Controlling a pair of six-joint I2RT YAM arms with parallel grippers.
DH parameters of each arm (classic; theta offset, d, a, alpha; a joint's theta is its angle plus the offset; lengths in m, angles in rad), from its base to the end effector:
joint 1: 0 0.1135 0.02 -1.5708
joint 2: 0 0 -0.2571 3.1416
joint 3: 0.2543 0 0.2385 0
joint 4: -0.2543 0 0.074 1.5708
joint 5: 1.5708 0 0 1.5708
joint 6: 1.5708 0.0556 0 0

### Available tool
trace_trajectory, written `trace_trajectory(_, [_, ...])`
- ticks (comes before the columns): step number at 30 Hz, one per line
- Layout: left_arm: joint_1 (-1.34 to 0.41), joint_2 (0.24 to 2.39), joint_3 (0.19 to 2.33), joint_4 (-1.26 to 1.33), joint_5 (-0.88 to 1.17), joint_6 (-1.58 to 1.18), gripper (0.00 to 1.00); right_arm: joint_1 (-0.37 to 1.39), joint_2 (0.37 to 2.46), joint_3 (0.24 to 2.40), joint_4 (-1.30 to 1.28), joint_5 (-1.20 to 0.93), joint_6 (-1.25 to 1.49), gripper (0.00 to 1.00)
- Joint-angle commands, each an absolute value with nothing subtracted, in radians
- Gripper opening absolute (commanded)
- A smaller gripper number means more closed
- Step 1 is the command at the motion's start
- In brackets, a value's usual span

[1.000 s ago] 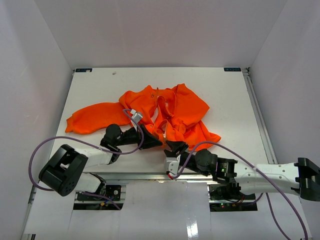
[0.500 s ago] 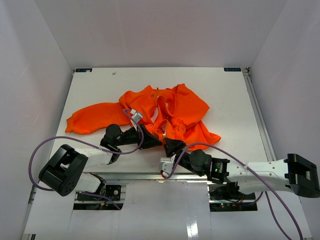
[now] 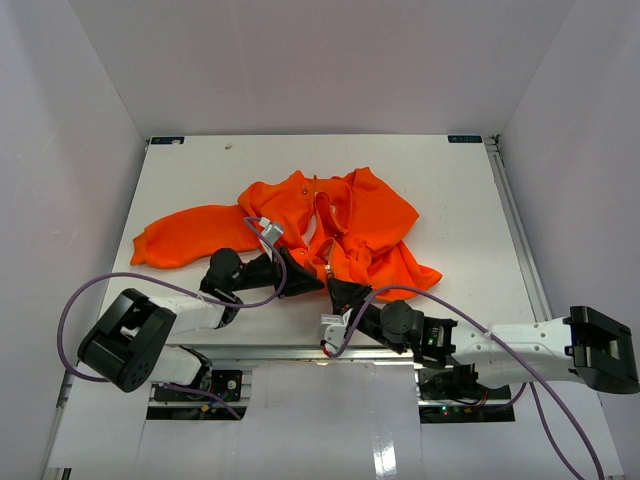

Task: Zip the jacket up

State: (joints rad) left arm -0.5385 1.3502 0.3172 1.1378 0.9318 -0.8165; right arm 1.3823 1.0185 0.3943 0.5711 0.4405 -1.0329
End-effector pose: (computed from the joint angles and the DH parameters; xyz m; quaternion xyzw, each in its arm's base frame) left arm 0.1832 -0.1614 0.2081 0.2478 0.6383 -0.6504 0.3289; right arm 0.0667 0.2231 0.2396 -0.6085 0.3921 -0.0394 0.6888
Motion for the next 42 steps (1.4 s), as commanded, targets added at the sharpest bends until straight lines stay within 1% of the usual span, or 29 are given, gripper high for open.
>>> trace_trajectory(1, [-0.543, 1.334, 0.313, 1.199, 0.974, -0.832, 0.0, 1.38, 1.03, 0.401, 0.665, 0.463, -1.017, 0.27])
trace_trajectory(2, [-0.543, 1.333, 0.313, 1.199, 0.976, -0.833, 0.0, 1.379, 1.032, 0.402, 0.664, 0.463, -1.016, 0.31])
trace_trajectory(5, [-0.543, 1.33, 0.313, 1.197, 0.978, -0.833, 0.0, 1.379, 1.036, 0.401, 0.666, 0.456, -1.014, 0.38])
trace_trajectory(10, [-0.543, 1.323, 0.311, 1.194, 0.977, -0.829, 0.0, 1.373, 1.044, 0.41, 0.664, 0.452, -1.003, 0.4])
trace_trajectory(17, [-0.543, 1.318, 0.307, 1.198, 0.979, -0.828, 0.0, 1.37, 1.05, 0.398, 0.661, 0.437, -0.995, 0.47])
trace_trajectory(19, [-0.543, 1.318, 0.305, 1.199, 0.981, -0.83, 0.0, 1.369, 1.051, 0.4, 0.661, 0.442, -0.993, 0.47])
trace_trajectory(24, [-0.543, 1.316, 0.304, 1.202, 0.98, -0.827, 0.0, 1.353, 1.065, 0.413, 0.661, 0.454, -0.979, 0.22])
trace_trajectory(27, [-0.543, 1.315, 0.304, 1.198, 0.982, -0.825, 0.0, 1.345, 1.057, 0.414, 0.66, 0.456, -0.97, 0.14])
trace_trajectory(31, [-0.543, 1.314, 0.304, 1.184, 0.977, -0.818, 0.0, 1.344, 1.033, 0.417, 0.66, 0.476, -0.957, 0.08])
trace_trajectory(42, [-0.543, 1.33, 0.305, 1.138, 0.958, -0.775, 0.0, 1.342, 1.012, 0.457, 0.661, 0.524, -0.915, 0.08])
